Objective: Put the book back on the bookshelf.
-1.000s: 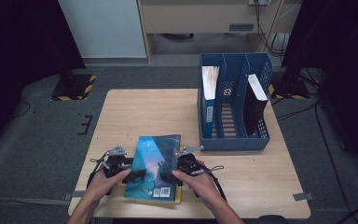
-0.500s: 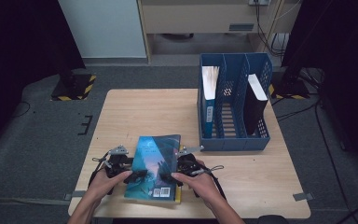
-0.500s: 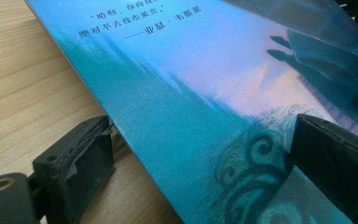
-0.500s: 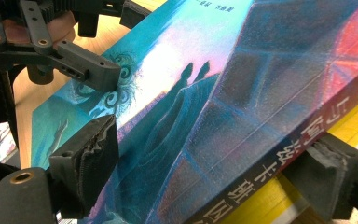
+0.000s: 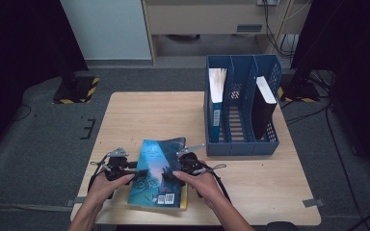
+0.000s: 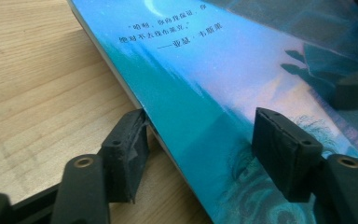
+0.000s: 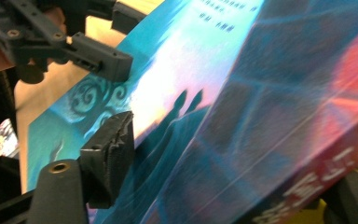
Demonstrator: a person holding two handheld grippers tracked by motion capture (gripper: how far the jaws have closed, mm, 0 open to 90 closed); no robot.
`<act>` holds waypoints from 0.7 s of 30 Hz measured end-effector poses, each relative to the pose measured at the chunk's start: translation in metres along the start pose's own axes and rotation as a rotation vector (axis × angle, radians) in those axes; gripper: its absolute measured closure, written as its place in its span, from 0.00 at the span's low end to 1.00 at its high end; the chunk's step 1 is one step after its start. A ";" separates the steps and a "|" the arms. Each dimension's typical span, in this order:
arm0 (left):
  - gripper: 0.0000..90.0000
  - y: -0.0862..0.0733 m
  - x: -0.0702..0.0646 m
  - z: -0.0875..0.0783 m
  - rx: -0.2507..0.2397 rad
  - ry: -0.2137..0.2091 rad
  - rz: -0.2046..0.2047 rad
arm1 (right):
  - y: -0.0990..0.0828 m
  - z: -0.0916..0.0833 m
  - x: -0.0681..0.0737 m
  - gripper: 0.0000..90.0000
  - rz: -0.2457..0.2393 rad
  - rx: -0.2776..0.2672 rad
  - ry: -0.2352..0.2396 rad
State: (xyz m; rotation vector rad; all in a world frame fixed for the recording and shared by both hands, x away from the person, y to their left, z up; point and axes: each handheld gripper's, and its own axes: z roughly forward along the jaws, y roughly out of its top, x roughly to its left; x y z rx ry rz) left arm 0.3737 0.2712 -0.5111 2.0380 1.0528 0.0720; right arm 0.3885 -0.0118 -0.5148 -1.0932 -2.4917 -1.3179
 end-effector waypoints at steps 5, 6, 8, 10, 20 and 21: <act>0.54 0.002 0.002 -0.004 -0.003 0.008 -0.014 | 0.002 -0.002 -0.004 0.40 0.023 0.012 0.015; 0.56 0.003 0.003 -0.004 0.003 0.010 -0.012 | 0.003 -0.003 -0.005 0.43 0.024 0.010 0.017; 0.60 0.005 0.004 -0.006 0.011 0.015 -0.010 | 0.006 -0.004 -0.004 0.49 0.026 0.005 0.023; 0.66 0.007 0.005 -0.008 0.019 0.017 -0.020 | 0.011 -0.006 -0.003 0.53 0.015 -0.001 0.027; 0.83 0.020 0.008 -0.022 0.017 0.033 -0.013 | 0.035 -0.015 0.004 0.63 -0.025 0.006 0.003; 0.84 0.023 0.008 -0.024 0.009 0.035 -0.013 | 0.038 -0.016 0.004 0.63 -0.034 0.001 0.000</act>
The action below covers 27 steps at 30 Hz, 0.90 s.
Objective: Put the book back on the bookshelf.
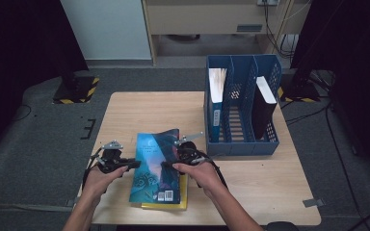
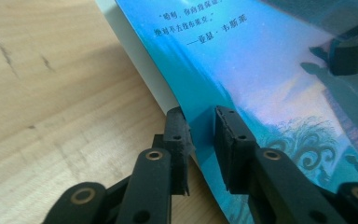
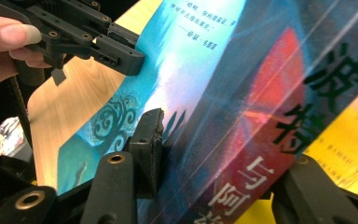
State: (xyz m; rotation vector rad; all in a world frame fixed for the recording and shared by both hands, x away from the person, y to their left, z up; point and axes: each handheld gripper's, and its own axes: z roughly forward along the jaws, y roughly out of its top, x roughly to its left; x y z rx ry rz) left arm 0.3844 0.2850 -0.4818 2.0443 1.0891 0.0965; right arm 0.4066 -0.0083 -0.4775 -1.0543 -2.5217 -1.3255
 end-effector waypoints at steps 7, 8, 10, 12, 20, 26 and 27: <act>0.88 0.014 -0.002 -0.015 -0.027 0.003 0.026 | 0.022 -0.013 0.006 0.67 -0.055 -0.030 -0.030; 0.89 0.016 -0.001 -0.017 -0.031 0.007 0.035 | 0.026 -0.015 0.007 0.68 -0.066 -0.029 -0.034; 0.89 0.022 -0.002 -0.021 -0.044 0.010 0.037 | 0.032 -0.018 0.008 0.69 -0.082 -0.034 -0.044; 0.90 0.027 -0.002 -0.025 -0.056 0.014 0.047 | 0.038 -0.021 0.008 0.71 -0.091 -0.041 -0.053; 0.91 0.052 -0.003 -0.034 -0.078 0.047 0.092 | 0.065 -0.035 0.007 0.78 -0.125 -0.101 -0.103; 0.91 0.060 -0.001 -0.032 -0.090 0.056 0.098 | 0.076 -0.039 0.006 0.79 -0.147 -0.127 -0.141; 0.91 0.060 -0.001 -0.032 -0.090 0.055 0.099 | 0.077 -0.039 0.006 0.79 -0.149 -0.124 -0.142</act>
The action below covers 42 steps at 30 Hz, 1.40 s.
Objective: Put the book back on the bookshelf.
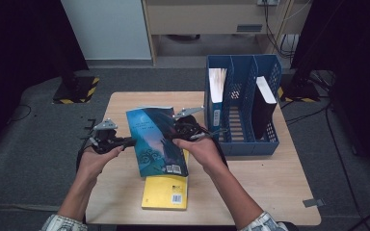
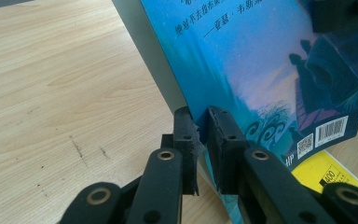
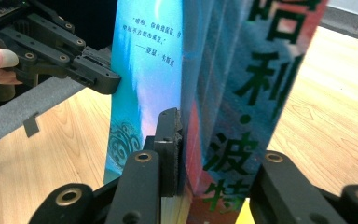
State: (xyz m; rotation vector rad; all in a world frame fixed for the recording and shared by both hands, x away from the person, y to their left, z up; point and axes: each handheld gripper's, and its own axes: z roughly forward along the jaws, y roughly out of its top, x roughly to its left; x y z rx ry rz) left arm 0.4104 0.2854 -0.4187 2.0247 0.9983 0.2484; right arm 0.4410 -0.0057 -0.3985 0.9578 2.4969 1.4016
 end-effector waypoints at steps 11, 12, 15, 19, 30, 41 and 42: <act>0.91 0.020 0.005 0.000 -0.011 0.031 0.030 | 0.010 -0.002 -0.003 0.81 -0.026 -0.047 -0.035; 0.91 0.023 0.007 0.000 -0.014 0.038 0.036 | 0.013 -0.003 -0.004 0.81 -0.027 -0.055 -0.043; 0.91 0.028 0.010 0.003 -0.013 0.052 0.046 | 0.017 -0.001 -0.007 0.81 -0.050 -0.071 -0.063; 0.91 0.025 0.007 0.004 -0.009 0.053 0.058 | 0.014 0.001 -0.008 0.80 -0.064 -0.059 -0.073; 0.92 0.021 -0.009 -0.004 -0.001 0.043 0.099 | 0.007 -0.011 -0.004 0.76 -0.077 -0.062 -0.053; 0.92 0.023 -0.015 -0.006 0.010 0.036 0.122 | 0.029 -0.028 0.001 0.78 -0.101 -0.102 -0.024; 0.92 0.023 -0.015 -0.006 0.014 0.037 0.126 | 0.030 -0.029 0.001 0.80 -0.104 -0.103 -0.024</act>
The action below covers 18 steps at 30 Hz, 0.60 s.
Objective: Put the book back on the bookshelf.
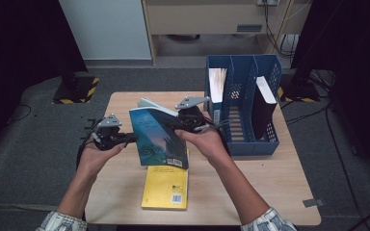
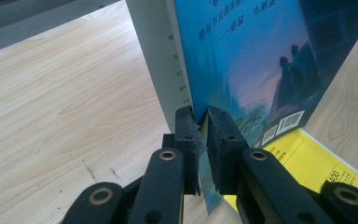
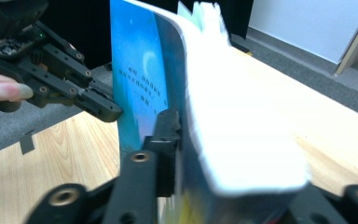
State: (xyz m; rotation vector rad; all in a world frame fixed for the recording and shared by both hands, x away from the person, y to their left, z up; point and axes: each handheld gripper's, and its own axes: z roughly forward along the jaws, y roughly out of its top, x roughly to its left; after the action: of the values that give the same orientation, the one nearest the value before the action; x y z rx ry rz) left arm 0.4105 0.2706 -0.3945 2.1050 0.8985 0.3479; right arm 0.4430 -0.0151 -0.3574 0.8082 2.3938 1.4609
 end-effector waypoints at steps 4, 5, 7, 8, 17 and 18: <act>0.92 0.004 0.002 0.002 -0.002 0.019 0.006 | 0.006 0.000 0.001 0.81 -0.030 0.004 -0.003; 0.92 0.005 0.004 0.003 -0.010 0.019 -0.003 | 0.007 0.000 0.000 0.81 -0.030 -0.004 -0.008; 0.92 0.008 0.007 0.005 -0.016 0.027 -0.014 | 0.009 0.000 -0.001 0.81 -0.034 -0.017 -0.012; 0.92 0.009 0.009 0.006 -0.014 0.034 -0.013 | 0.010 0.001 -0.001 0.81 -0.039 -0.019 -0.017; 0.92 0.006 0.004 0.005 -0.025 0.008 -0.019 | 0.008 -0.006 0.002 0.78 -0.036 -0.009 0.027; 0.92 0.006 0.003 0.004 -0.023 0.011 -0.012 | 0.009 -0.008 0.003 0.78 -0.039 -0.009 0.036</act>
State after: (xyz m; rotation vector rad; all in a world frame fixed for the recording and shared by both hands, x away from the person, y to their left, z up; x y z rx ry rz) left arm 0.4177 0.2675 -0.3924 2.0779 0.9095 0.3617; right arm 0.4401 -0.0162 -0.3458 0.7347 2.4135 1.4822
